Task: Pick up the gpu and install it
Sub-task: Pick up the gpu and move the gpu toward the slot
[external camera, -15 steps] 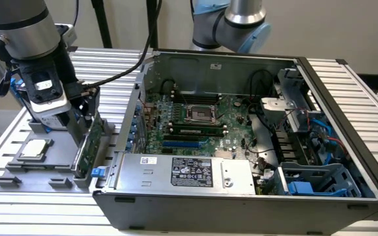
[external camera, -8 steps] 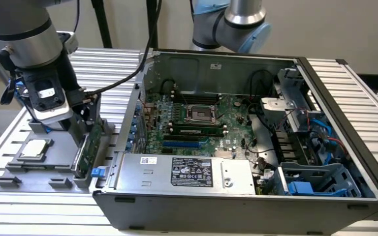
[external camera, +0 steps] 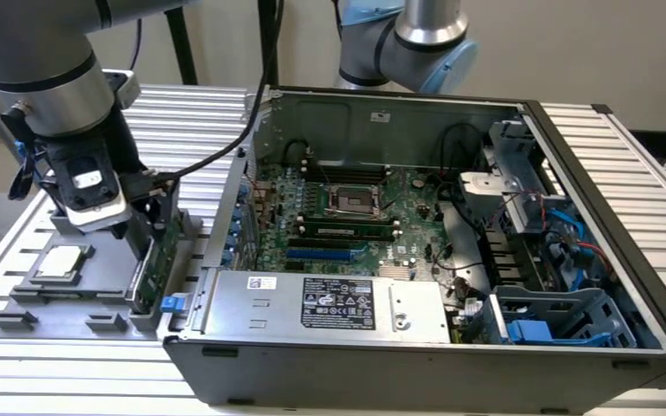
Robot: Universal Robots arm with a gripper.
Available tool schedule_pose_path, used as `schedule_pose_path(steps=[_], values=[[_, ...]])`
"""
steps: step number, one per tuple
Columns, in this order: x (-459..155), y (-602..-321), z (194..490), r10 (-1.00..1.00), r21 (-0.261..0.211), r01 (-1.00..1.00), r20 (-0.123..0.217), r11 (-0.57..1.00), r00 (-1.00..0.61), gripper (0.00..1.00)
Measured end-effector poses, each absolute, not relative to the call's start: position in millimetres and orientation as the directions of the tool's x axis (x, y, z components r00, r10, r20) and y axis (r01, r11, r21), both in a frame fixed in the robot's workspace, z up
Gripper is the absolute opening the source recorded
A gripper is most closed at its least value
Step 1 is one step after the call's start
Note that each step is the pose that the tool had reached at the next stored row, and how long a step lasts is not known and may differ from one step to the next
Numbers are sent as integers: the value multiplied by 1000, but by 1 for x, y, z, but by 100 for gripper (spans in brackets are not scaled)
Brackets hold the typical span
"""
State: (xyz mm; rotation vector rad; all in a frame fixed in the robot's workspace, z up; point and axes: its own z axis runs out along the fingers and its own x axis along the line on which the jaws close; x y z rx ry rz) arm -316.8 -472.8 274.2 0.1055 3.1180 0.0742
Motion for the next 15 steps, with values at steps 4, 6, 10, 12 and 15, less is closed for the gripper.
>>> schedule_pose_path(steps=[4,6,10,12,15], values=[[-317,-474,267,68,48,67,-21,997,-997,54],[-317,-475,263,68,48,67,-22,997,-997,54],[-317,-475,256,70,48,69,-23,996,-997,54],[-318,-475,252,74,48,73,-24,996,-997,54],[-320,-475,247,80,49,79,-27,996,-996,54]])
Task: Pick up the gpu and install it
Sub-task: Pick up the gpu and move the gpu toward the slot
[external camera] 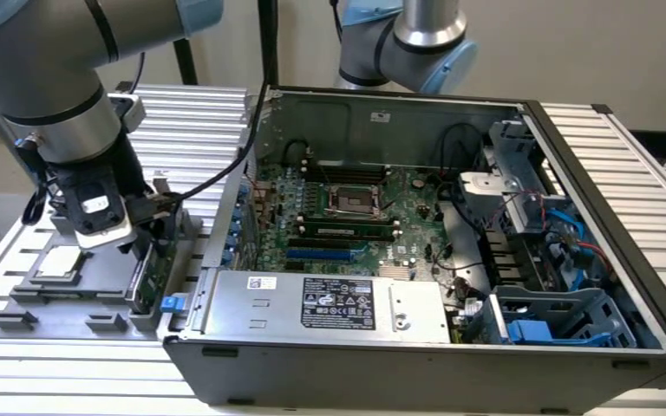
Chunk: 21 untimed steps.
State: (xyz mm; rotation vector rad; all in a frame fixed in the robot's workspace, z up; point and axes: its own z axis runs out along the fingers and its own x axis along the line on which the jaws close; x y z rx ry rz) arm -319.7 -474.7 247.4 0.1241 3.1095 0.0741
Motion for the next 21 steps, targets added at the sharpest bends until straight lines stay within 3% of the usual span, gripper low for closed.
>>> schedule_pose_path(steps=[8,15,18,19,21], values=[[-321,-474,243,90,51,87,-60,995,-994,54],[-323,-473,242,90,52,87,-67,995,-994,54],[-323,-472,242,90,52,87,-69,995,-994,52],[-323,-472,242,90,52,87,-70,995,-993,45],[-323,-472,241,90,52,86,-72,995,-993,45]])
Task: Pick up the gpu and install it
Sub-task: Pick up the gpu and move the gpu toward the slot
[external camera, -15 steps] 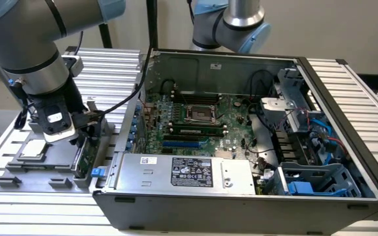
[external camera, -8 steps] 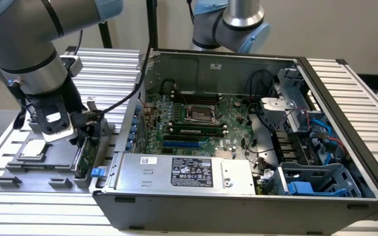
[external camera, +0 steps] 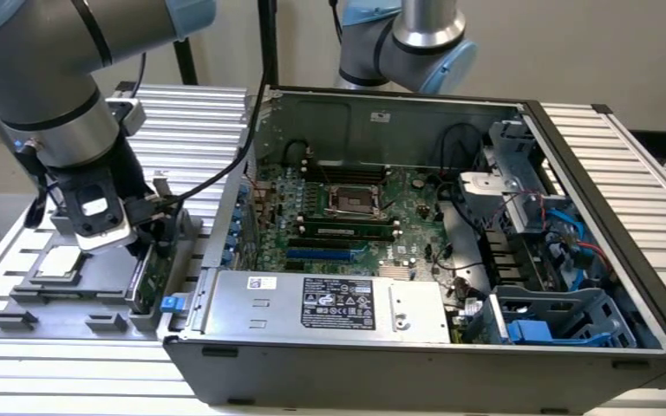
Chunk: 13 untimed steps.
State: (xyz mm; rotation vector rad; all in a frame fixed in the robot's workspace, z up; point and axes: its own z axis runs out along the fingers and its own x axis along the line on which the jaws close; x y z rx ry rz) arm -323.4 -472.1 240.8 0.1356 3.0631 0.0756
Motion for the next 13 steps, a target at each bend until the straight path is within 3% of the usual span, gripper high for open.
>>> schedule_pose_path(steps=[3,4,13], values=[[-323,-472,240,90,53,86,-78,995,-993,43],[-323,-471,240,90,53,86,-79,995,-993,35],[-323,-469,237,90,52,86,-83,995,-992,35]])
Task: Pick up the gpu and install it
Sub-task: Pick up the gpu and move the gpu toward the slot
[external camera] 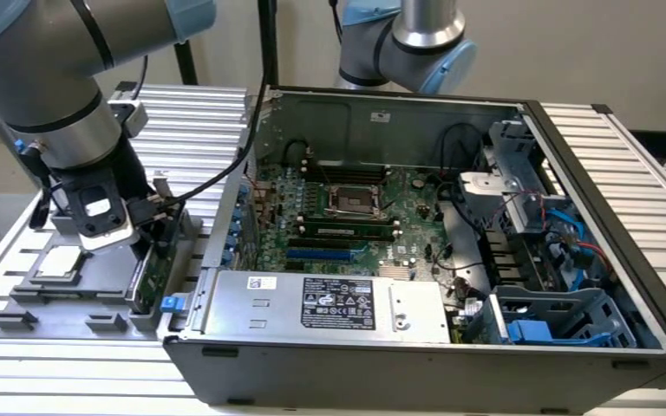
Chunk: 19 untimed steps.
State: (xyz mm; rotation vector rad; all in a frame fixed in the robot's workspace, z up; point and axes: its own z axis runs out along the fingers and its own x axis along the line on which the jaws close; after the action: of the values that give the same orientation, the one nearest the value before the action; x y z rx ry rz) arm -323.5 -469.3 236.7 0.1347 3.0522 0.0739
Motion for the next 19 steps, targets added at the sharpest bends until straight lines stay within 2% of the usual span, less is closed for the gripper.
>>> schedule_pose_path(steps=[3,4,14,19], values=[[-324,-469,235,90,50,86,-83,995,-992,33],[-324,-468,235,90,49,86,-83,995,-993,27],[-324,-468,235,90,49,86,-83,995,-993,27],[-323,-468,235,89,48,86,-70,995,-994,27]])
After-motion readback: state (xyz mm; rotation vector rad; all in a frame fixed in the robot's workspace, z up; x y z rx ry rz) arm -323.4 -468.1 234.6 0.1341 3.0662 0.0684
